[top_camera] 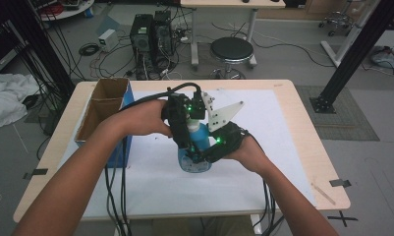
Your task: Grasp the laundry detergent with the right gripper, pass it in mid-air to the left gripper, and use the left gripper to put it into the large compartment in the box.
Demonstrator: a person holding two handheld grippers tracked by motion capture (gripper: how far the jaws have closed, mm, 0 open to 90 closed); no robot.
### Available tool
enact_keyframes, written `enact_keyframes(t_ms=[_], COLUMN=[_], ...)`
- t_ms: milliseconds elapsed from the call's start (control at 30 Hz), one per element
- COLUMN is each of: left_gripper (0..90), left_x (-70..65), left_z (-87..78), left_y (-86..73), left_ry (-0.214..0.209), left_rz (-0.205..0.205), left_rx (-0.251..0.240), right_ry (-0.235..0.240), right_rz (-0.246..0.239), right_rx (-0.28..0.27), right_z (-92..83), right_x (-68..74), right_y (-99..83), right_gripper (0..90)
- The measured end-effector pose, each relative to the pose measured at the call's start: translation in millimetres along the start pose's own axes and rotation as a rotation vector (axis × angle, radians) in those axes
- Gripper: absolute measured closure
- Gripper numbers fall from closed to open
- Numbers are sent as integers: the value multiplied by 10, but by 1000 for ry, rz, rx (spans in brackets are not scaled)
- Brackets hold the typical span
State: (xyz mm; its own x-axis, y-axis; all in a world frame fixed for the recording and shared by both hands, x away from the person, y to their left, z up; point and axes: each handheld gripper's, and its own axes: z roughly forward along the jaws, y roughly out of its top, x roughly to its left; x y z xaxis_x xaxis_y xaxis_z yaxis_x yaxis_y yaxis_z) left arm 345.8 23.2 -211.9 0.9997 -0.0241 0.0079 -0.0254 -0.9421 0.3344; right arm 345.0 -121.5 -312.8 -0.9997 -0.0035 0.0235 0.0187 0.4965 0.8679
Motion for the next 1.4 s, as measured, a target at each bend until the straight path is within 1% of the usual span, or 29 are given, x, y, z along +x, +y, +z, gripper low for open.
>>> enact_keyframes(t_ms=[133,200,367,433,467,533,567,833,933,1000,1033,1067,1100,1167,1200,1233,1267,1333,1367,1400], left_gripper=[291,319,335,370,374,374,375,377,378,378,379,379,379,379,379,379,379,379,379,379], left_x=[1,0,-2,-11,-11,-12,-15,-33,-45,-51,-52,-53,-53,-52,-47,-39,-35,-30,-24,-17], left_z=[3,3,11,13,13,18,20,22,20,8,4,0,-9,-30,-41,-53,-60,-69,-76,-81], left_y=[4,7,10,12,12,13,13,27,43,54,56,53,47,32,22,11,1,-19,-36,-47], left_ry=[1,1,-4,-11,-11,-11,-12,-7,-10,-11,-12,-13,-11,-4,-1,0,3,6,6,6], left_rz=[4,8,8,15,15,15,13,12,15,25,26,21,24,23,20,17,13,7,-3,-6], left_rx=[3,2,9,14,14,18,20,26,31,35,36,35,39,40,37,36,36,41,43,44], right_ry=[0,-1,0,1,1,1,5,7,9,6,11,11,5,-4,-11,-6,-6,-11,-17,-26], right_rz=[-1,-2,-9,-6,-6,-9,1,-5,-10,-14,-6,-6,-1,-1,-6,10,10,28,41,58], right_rx=[0,1,11,12,12,15,14,12,14,14,7,7,9,54,80,118,118,139,151,173], right_z=[1,3,19,23,23,26,30,30,27,18,-20,-20,-53,-126,-156,-219,-219,-289,-313,-348], right_x=[1,6,9,9,9,6,16,20,30,39,34,34,40,56,68,75,75,74,74,66], right_y=[1,1,-4,-6,-6,-10,-8,-13,-11,-7,-1,-1,0,-18,-37,-88,-88,-143,-162,-190], right_gripper=[454,454,454,454,454,454,454,454,450,439,373,373,309,268,222,220,220,219,189,115])
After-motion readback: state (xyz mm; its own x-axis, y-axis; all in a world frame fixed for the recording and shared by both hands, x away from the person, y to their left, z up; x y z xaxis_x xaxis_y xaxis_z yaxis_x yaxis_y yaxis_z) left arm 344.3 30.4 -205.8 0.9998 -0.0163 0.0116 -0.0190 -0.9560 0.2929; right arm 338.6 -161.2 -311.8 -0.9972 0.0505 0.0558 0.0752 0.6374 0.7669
